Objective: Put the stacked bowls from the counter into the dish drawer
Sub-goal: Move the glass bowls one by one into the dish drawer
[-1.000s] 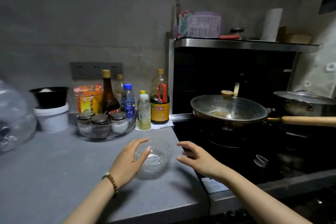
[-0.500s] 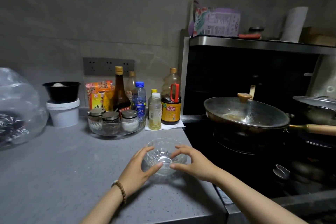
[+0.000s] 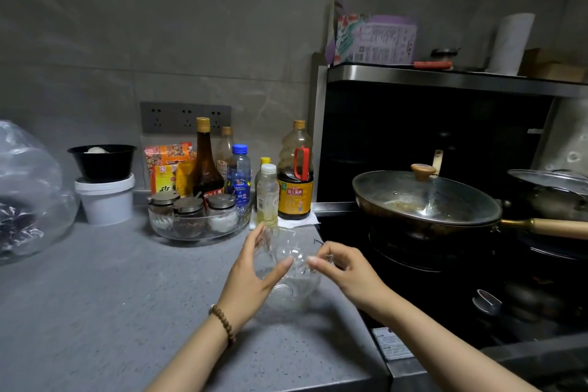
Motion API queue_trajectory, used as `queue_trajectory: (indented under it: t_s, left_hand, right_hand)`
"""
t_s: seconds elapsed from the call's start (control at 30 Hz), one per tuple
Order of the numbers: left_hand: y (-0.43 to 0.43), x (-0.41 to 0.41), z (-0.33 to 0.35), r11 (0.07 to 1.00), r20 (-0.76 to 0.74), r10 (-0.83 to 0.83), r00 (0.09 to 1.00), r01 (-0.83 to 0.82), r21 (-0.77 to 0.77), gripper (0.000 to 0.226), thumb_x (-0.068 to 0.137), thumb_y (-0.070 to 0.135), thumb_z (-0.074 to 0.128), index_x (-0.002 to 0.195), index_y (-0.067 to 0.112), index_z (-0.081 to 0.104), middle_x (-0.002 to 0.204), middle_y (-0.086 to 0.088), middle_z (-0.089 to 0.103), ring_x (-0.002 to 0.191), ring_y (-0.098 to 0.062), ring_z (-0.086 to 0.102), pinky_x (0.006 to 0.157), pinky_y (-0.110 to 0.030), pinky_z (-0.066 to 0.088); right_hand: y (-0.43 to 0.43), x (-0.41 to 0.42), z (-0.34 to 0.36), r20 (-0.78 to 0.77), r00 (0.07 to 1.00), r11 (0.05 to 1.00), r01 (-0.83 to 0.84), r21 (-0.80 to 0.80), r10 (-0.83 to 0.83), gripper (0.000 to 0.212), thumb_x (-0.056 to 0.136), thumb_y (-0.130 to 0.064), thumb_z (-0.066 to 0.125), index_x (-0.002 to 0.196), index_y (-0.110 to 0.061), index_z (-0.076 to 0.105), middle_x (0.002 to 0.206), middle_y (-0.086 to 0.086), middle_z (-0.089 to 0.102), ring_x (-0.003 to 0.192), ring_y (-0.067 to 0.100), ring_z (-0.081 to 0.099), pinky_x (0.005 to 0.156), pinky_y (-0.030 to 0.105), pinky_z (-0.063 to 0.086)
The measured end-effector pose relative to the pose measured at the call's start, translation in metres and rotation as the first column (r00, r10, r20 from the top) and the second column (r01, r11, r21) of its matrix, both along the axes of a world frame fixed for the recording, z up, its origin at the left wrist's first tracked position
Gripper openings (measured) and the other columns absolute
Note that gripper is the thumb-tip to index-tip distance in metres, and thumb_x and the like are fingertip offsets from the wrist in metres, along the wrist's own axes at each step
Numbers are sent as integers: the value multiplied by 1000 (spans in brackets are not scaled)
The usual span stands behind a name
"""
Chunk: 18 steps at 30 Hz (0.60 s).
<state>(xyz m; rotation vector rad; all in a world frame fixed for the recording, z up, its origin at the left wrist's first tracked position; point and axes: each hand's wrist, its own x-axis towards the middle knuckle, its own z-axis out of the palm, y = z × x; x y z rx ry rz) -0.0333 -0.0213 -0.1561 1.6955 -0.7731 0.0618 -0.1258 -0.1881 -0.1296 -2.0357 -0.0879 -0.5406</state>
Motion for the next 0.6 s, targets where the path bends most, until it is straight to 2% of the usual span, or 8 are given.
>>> queue_trajectory:
  t_s: [0.07,0.13,0.17,0.23,0.27,0.33,0.4,0.6]
  left_hand:
    - [-14,-10,10,996,-41,-39,998,35,-87,93,65,58,66,143,34,22,140,20,31,128,0,33,104,-20,28]
    - [-31,-21,20,986,-78,-93,993,80,-146,88,66,53,66,141,32,24,140,16,35,125,-1,38,100,-16,31]
    - [-41,-28,23,980,-95,-132,987,116,-164,84,67,52,64,139,32,28,140,14,39,122,0,43,97,-15,34]
    - [-62,-43,28,957,-141,-235,962,204,-204,80,63,60,64,133,35,34,139,10,45,116,4,50,94,-20,44]
    - [-73,-52,30,941,-173,-291,941,249,-227,88,57,67,65,133,35,34,138,9,45,115,4,52,91,-25,49]
    - [-94,-71,31,911,-231,-381,895,321,-260,111,44,75,69,138,31,31,135,10,47,108,2,58,78,-23,56]
    - [-117,-91,30,890,-245,-433,868,368,-270,111,43,73,72,137,30,32,128,13,52,98,5,63,70,-19,55]
    - [-182,-162,18,823,-300,-566,767,507,-257,82,53,62,72,123,37,37,113,18,55,90,7,65,68,-16,54]
  right_hand:
    - [-7,-12,12,23,1000,993,-15,116,13,16,86,-16,65,70,-17,62,69,-6,62,71,4,56,73,15,45]
    - [-16,-29,23,27,1000,982,-18,188,14,17,86,-20,64,70,-18,62,67,-9,63,68,0,57,69,10,45]
    - [-22,-38,28,26,1000,976,-17,216,12,17,86,-22,64,69,-18,62,68,-10,63,68,-2,57,69,8,45]
    - [-35,-61,34,16,1000,964,-5,267,1,17,82,-29,64,68,-20,62,71,-8,64,71,-1,58,71,8,47]
    - [-43,-73,35,3,1000,958,7,287,-8,17,79,-34,64,68,-21,63,74,-6,64,74,1,59,74,9,48]
    - [-59,-100,36,-35,999,947,39,318,-30,19,75,-41,65,69,-22,65,79,-3,66,81,4,61,80,14,49]
    - [-79,-129,34,-75,995,943,88,320,-68,24,73,-47,65,73,-23,67,86,-3,69,87,6,62,86,20,48]
    - [-138,-221,20,-204,965,955,209,211,-166,50,75,-58,62,101,-18,74,111,-5,72,114,6,61,105,27,37]
